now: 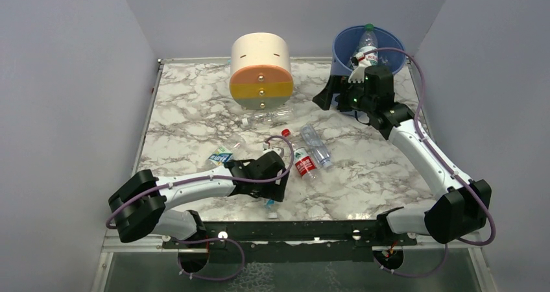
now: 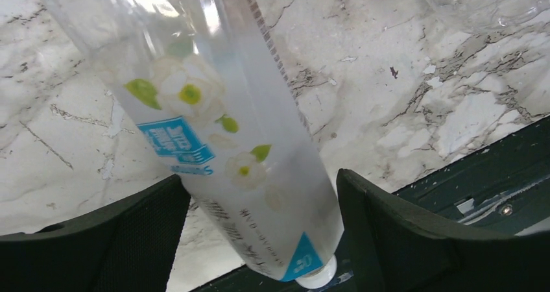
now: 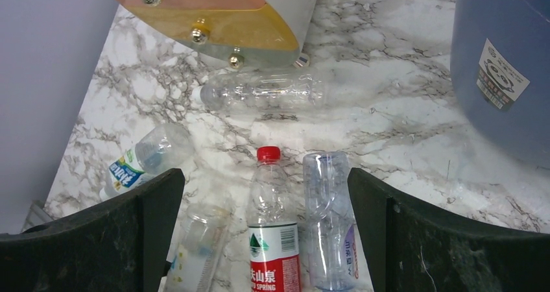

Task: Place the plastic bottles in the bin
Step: Pick up the plastic bottle at the center of the board.

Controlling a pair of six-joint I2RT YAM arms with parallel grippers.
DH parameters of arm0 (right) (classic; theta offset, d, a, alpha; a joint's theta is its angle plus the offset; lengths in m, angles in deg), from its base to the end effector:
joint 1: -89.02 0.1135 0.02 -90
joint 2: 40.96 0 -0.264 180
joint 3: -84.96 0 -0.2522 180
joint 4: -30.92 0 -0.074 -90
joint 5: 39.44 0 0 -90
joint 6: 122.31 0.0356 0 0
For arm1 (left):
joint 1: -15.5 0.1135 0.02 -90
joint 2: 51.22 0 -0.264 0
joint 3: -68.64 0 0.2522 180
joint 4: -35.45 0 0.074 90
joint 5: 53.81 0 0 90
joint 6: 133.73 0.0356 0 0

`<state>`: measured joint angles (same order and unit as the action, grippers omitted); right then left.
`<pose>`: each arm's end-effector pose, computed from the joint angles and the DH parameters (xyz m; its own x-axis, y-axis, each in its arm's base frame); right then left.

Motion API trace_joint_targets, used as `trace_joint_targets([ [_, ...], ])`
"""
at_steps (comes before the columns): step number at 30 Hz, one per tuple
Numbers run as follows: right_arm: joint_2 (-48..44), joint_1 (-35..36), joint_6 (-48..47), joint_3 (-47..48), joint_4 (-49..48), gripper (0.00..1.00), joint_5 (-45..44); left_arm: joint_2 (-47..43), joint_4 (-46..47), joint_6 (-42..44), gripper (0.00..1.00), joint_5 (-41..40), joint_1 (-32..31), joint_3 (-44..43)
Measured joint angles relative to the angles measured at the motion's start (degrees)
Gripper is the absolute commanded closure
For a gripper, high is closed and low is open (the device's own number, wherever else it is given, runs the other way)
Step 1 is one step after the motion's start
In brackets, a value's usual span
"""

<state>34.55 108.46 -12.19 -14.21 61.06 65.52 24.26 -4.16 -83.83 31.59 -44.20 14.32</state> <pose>0.2831 0.1097 0.3470 -0.5583 0.1554 -0.8150 -0.3732 0.8303 0.4140 0.1248 -0.2079 0.1825 -0.8784 0.2306 -0.4186 0.3596 0.8959 -0.2610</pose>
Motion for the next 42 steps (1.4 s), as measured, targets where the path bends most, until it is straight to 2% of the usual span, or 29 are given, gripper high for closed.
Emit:
trace_joint_targets([
  [5,0.0,0.0,0.02,0.0,0.0,0.0,0.35,-0.02,0.0,-0.22,0.33,-1.11,-0.04,0.0],
  [10,-0.04,0.0,0.04,-0.07,0.0,0.0,0.96,-0.04,0.28,-0.39,0.41,-1.27,-0.07,-0.02],
  [28,-0.5,0.0,0.9,-0.39,0.13,0.0,4.63,-8.11,-0.7,-0.04,0.42,-2.19,-0.07,-2.69],
  [42,5.88,0.04,4.52,-0.39,-0.28,0.01,17.25,-11.26,-0.74,4.13,0.41,-5.14,-0.07,-7.76],
])
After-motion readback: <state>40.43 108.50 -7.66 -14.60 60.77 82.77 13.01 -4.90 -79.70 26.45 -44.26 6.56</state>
